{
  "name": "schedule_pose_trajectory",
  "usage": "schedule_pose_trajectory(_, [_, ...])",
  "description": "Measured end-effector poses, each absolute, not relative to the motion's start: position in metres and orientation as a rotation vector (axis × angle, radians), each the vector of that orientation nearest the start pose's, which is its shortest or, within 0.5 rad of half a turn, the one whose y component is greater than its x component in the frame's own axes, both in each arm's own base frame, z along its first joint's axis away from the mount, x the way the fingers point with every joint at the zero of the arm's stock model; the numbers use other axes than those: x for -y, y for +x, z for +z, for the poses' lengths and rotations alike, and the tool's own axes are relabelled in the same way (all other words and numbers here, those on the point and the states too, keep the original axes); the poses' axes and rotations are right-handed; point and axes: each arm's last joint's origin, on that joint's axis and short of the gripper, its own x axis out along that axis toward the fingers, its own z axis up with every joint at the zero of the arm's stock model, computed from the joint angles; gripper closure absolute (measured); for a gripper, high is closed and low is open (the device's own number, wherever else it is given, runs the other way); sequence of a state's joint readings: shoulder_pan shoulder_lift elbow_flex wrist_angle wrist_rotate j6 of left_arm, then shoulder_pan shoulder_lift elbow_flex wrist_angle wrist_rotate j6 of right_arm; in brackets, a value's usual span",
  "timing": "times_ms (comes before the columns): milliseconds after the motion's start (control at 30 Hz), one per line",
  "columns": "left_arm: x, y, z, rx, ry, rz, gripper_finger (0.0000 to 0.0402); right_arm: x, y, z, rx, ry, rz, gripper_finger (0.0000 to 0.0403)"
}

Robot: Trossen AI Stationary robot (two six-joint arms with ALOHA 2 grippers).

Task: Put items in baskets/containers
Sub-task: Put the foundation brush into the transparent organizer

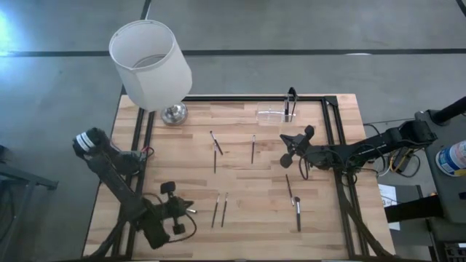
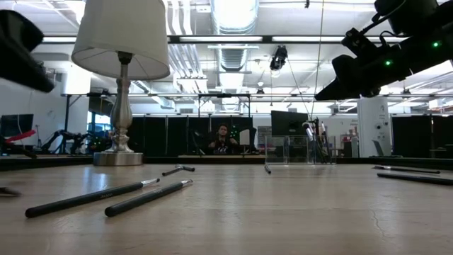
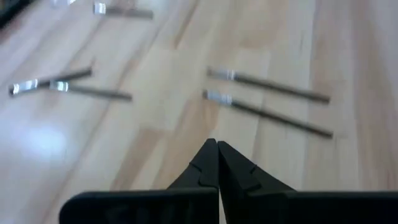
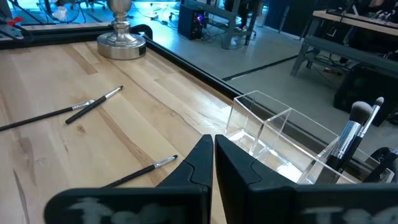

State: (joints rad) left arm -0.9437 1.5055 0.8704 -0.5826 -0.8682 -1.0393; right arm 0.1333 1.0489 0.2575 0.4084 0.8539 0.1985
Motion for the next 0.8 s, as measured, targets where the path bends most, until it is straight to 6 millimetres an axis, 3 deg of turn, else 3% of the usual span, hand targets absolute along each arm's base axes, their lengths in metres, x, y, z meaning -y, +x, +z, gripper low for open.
schedule_pose_trajectory(100, [0.192, 0.169, 0.185, -0.604, -0.075, 0.227, 0.0400, -0.003, 0.185, 0.167, -0.271, 0.010, -0.741, 0.0391])
schedule_pose_trajectory(233, [0.181, 0.162, 0.174, -0.790, -0.114, 0.106, 0.0401, -0.003, 0.184, 0.167, -0.270, 0.011, -0.741, 0.0391])
schedule_pose_trajectory(333, [0.180, 0.160, 0.182, -0.932, -0.073, 0.146, 0.0384, -0.003, 0.185, 0.168, -0.261, 0.016, -0.740, 0.0391])
schedule_pose_trajectory(433, [0.186, 0.164, 0.187, -1.042, -0.011, 0.211, 0.0349, -0.003, 0.185, 0.168, -0.258, 0.021, -0.727, 0.0391])
schedule_pose_trajectory(533, [0.203, 0.177, 0.187, -1.077, 0.008, 0.166, 0.0319, -0.003, 0.185, 0.168, -0.257, 0.022, -0.724, 0.0391])
schedule_pose_trajectory(800, [0.216, 0.196, 0.152, -1.256, 0.138, 0.141, 0.0297, -0.003, 0.185, 0.168, -0.258, 0.019, -0.717, 0.0391])
